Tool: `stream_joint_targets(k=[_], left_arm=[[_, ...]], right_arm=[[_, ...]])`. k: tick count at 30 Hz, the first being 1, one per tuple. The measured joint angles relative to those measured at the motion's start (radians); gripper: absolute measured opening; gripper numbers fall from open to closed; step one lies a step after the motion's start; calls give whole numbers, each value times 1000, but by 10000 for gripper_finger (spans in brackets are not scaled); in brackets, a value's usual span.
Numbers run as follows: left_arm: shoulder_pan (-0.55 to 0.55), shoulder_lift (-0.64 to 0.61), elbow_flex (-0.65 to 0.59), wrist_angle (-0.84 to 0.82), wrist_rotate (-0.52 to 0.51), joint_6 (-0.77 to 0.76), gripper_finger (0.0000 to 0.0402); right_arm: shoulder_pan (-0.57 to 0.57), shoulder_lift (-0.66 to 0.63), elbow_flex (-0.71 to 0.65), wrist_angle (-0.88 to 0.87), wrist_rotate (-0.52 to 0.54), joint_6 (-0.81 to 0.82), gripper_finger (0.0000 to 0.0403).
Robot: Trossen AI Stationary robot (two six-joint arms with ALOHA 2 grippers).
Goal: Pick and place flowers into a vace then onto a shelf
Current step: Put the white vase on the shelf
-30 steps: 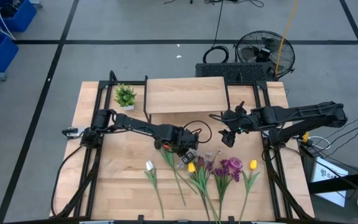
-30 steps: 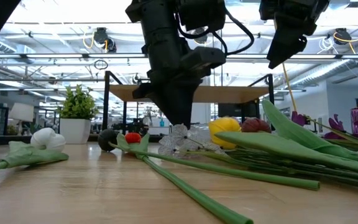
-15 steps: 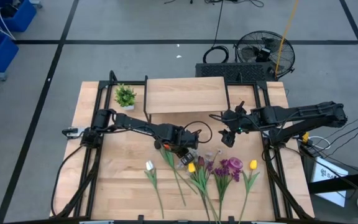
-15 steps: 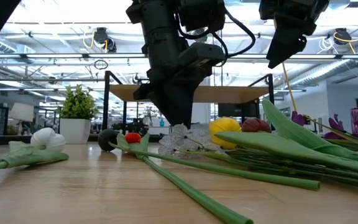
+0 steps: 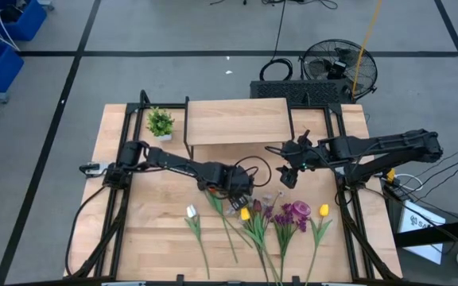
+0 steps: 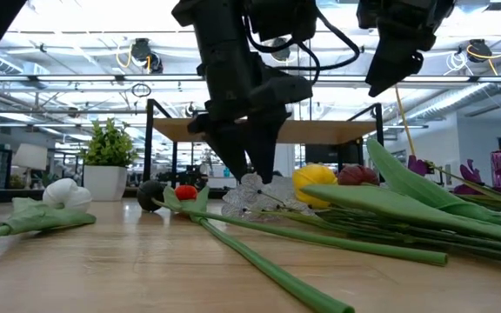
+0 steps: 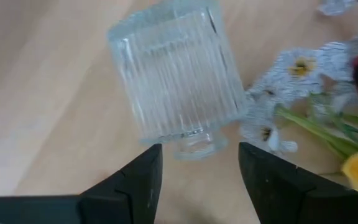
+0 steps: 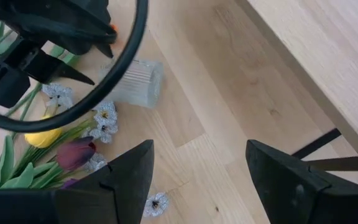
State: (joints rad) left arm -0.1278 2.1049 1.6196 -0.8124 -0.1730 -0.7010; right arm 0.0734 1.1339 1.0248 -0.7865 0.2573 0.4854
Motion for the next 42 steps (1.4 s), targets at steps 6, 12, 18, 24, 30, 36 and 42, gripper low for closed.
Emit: stream_joint_targets(k=[6, 12, 18, 24, 30, 36, 42], left_arm=[[-7, 1, 0, 0, -55, -8, 218], [2, 1, 0, 0, -67, -8, 218], [11, 2, -8, 4, -36, -11, 218], [12, 2, -11, 3, -12, -12, 218], [30, 11, -14, 11, 7, -15, 218], [47, 20, -13, 37, 29, 5, 218], [51, 42, -21, -30, 66, 18, 218]], right_arm=[[0, 4, 0, 19, 0, 0, 247], [-9, 40, -66, 220, -74, 0, 247], [-45, 100, -251, 550, -105, 79, 247], [-86, 151, -404, 883, -219, 112, 247], [-102, 216, -482, 1095, -234, 162, 247], [-108, 304, -486, 1227, -236, 164, 247], [-108, 357, -494, 1263, -261, 209, 247]])
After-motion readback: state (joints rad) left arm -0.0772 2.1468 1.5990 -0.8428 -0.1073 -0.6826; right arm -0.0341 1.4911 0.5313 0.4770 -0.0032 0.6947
